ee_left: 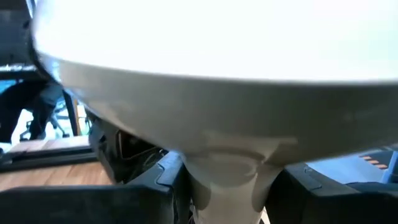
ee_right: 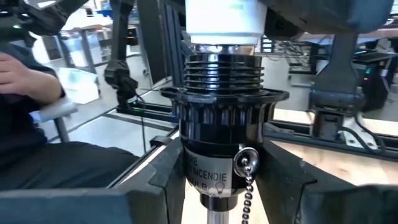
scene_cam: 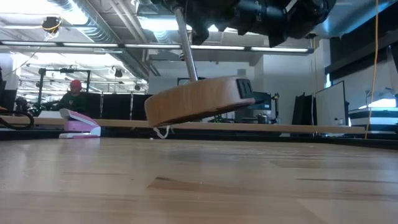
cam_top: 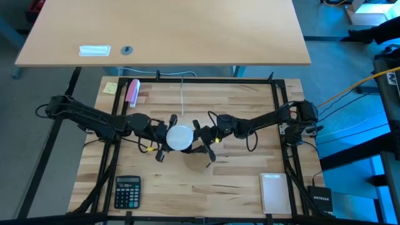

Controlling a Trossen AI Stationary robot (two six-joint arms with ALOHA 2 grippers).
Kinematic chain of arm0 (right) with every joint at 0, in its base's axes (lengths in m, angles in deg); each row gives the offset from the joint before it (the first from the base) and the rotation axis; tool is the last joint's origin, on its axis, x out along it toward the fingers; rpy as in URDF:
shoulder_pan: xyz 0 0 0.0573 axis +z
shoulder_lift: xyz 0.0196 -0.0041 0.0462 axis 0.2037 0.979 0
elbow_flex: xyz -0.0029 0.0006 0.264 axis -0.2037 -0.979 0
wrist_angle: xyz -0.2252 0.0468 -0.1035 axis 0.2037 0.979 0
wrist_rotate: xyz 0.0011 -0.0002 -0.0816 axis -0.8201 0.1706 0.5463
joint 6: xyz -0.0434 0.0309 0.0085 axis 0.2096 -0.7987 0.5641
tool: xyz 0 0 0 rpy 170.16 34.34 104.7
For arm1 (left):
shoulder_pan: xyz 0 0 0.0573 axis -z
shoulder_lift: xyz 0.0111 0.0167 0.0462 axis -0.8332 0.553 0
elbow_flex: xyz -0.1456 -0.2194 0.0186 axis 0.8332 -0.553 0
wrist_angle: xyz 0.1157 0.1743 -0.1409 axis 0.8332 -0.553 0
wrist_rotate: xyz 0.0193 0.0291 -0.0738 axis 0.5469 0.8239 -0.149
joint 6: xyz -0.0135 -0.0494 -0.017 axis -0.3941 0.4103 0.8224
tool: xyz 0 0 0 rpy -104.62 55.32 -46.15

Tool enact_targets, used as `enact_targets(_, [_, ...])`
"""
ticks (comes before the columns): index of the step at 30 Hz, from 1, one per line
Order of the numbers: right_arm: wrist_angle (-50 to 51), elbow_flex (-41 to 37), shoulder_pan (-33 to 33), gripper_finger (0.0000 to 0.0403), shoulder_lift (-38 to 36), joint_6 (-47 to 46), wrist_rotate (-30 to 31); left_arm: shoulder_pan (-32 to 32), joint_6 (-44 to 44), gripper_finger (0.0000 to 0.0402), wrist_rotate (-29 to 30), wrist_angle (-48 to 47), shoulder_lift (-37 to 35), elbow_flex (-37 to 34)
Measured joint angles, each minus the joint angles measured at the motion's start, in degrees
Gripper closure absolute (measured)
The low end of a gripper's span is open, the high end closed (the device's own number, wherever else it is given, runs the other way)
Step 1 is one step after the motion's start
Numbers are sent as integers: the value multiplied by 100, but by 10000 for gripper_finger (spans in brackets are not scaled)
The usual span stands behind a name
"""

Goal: Screw lightbulb
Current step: Insert the lightbulb into the desk lamp

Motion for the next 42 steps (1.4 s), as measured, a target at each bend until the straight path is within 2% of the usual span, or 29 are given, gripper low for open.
enact_targets(5, [-2, 6, -37, 249, 0, 7, -131, 0, -177, 268, -41, 124, 47, -6])
enact_targets(9, [239, 9, 22, 249, 0, -161, 768, -9, -169, 269, -3, 80, 57, -19])
enact_targets(12, [446, 17, 21, 246, -4, -283, 1157, -28, -215, 269, 204, 38, 64, -24])
enact_targets(14, [559, 31, -6, 200, -8, -283, 1231, -28, -221, 269, 352, -7, 64, -26])
enact_targets(16, [747, 35, -51, 129, -22, -294, 1390, -29, -233, 269, 528, -83, 70, -28])
enact_targets(19, [1126, 44, -56, 39, -50, -441, 2034, -35, -227, 269, 803, -188, 70, -27])
enact_targets(21, [1338, 44, -60, 17, -52, -438, 2577, -34, -217, 269, 970, -272, 68, -24])
enact_targets(24, [1591, 42, -59, 36, -89, -280, 2929, -29, -208, 269, 1072, -324, 70, -24])
enact_targets(32, [2449, 33, 21, 87, -577, -326, 3119, -35, -161, 269, 1265, -277, 86, -17])
enact_targets(38, [2562, 28, 352, 94, -680, -5, 3961, 43, -211, 269, 1543, 923, 139, -535])
enact_targets(42, [2590, 22, 435, 94, -672, 34, 4127, 39, 117, 269, 1626, 1417, 33, -995])
